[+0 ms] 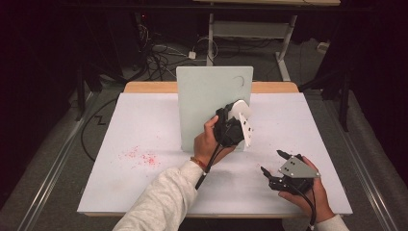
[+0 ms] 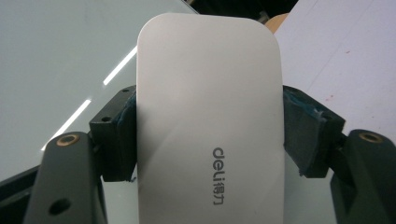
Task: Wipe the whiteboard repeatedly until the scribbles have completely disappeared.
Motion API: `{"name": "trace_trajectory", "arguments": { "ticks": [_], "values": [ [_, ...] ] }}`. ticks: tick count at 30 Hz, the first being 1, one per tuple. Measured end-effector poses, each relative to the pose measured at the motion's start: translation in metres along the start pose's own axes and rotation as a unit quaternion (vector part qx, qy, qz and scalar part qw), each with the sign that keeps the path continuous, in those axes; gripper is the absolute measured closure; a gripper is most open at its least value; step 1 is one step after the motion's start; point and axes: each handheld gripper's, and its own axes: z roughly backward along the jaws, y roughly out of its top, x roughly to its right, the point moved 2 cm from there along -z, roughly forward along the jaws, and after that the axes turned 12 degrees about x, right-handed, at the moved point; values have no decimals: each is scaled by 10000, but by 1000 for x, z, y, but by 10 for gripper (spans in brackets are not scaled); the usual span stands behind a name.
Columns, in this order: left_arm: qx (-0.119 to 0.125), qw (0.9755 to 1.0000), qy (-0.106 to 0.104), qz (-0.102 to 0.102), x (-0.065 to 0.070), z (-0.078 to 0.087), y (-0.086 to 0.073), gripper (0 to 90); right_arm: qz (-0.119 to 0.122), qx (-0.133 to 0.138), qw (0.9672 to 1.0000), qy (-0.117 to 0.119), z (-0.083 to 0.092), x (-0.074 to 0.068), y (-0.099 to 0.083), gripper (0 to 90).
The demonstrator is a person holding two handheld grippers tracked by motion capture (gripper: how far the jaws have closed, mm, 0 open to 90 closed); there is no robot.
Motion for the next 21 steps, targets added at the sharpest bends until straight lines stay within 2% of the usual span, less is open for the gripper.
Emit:
{"name": "trace_trajectory", "arguments": {
  "ticks": [2,5,6,7,8,10,11,15,18,21],
  "values": [
    [15,10000,-10,46,-4,0,3,284,6,6,10000,-13,0,0,0,264],
    [137,9998,108,38,-15,-1,12,287,-18,3,10000,-28,1,1,0,264],
    [137,9998,108,38,-15,-1,12,287,-23,-1,10000,-31,1,1,0,264],
    [144,9997,158,148,-27,-2,19,287,-30,0,10000,-27,1,1,0,265],
    [147,9996,195,140,-35,-2,23,288,-26,-6,10000,-21,1,1,0,265],
    [121,9992,325,178,-47,-3,31,288,-27,-7,10000,-21,1,1,0,265],
    [121,9992,325,178,-47,-3,31,288,-25,-1,10000,-22,1,1,0,265],
    [97,9986,439,293,-73,-5,45,288,-42,23,10000,-52,2,2,0,265],
    [79,9985,434,320,-75,-5,47,288,-52,31,10000,-57,2,3,0,265],
    [74,9984,479,287,-73,-6,47,288,-49,26,10000,-46,1,3,0,265]
  ]
}}
